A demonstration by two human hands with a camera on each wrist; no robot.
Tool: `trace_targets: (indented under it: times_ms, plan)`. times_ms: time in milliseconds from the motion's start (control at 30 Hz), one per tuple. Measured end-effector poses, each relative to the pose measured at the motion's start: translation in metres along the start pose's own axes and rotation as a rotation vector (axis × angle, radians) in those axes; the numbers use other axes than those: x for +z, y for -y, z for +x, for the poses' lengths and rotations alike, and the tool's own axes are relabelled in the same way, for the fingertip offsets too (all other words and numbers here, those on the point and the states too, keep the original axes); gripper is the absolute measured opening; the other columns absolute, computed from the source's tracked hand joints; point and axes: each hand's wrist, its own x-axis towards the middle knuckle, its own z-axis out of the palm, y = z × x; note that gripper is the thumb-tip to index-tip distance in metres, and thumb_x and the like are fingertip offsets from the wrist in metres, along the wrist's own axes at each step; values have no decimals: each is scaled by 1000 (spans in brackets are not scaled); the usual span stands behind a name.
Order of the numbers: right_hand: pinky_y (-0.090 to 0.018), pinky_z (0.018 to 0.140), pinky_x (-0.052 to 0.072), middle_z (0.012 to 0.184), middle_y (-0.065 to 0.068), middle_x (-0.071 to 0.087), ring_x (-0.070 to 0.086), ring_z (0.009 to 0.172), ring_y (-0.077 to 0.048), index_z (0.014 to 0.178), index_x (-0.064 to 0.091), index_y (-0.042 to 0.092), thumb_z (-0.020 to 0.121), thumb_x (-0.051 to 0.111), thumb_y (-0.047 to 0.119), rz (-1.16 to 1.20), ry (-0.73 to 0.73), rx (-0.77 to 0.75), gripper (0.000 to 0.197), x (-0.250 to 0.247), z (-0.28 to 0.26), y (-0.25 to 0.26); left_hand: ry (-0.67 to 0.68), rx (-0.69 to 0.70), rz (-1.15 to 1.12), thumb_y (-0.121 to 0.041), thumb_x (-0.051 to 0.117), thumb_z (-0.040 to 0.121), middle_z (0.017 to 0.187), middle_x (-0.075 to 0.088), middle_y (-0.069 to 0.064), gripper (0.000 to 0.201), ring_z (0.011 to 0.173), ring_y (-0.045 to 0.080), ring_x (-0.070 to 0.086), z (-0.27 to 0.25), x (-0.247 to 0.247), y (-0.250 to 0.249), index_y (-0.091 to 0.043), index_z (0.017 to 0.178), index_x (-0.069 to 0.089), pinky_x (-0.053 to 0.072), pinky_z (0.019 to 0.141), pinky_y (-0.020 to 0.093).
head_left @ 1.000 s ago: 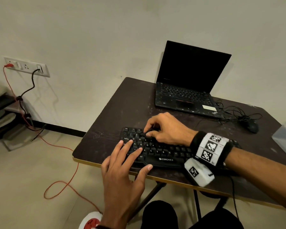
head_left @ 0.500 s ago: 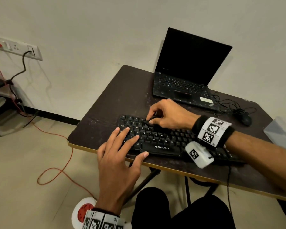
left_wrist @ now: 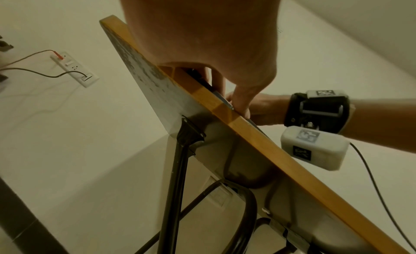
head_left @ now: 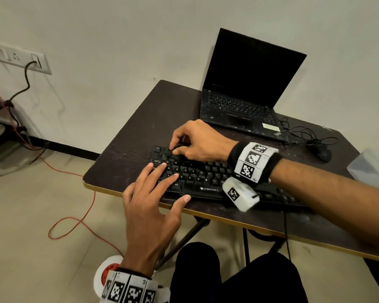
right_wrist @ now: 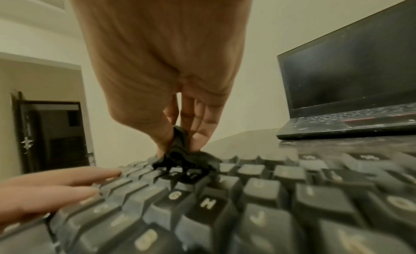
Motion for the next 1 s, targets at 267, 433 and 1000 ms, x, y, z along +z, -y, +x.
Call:
trace_targets:
  times_ms: [267, 433, 1000]
  plan:
    - [-26, 87, 55, 90, 12, 77, 68, 89, -8, 95, 82, 23, 92, 80, 21, -57, 24, -11, 4, 2, 27, 24, 2, 6, 12, -55, 68, 87, 156, 50, -15, 49, 153, 6, 30, 1, -2, 0, -34, 132, 68, 30, 115, 46]
    - [-25, 87, 58, 89, 13, 79, 71, 88, -2, 93, 83, 26, 91, 82, 23, -24, 64, -20, 4, -1, 4, 19, -8, -6, 21, -59, 64, 87, 155, 51, -14, 50, 153, 7, 31, 1, 1, -1, -35, 131, 68, 32, 113, 46]
    - [-21, 76, 44, 102, 14, 72, 53, 70, 11, 121, 78, 30, 87, 88, 40, 39, 28, 32, 37, 5, -43, 15, 323, -176, -107, -58, 95, 55, 150, 44, -19, 124, 139, 15, 43, 38, -54, 7, -35, 158, 30, 38, 116, 46]
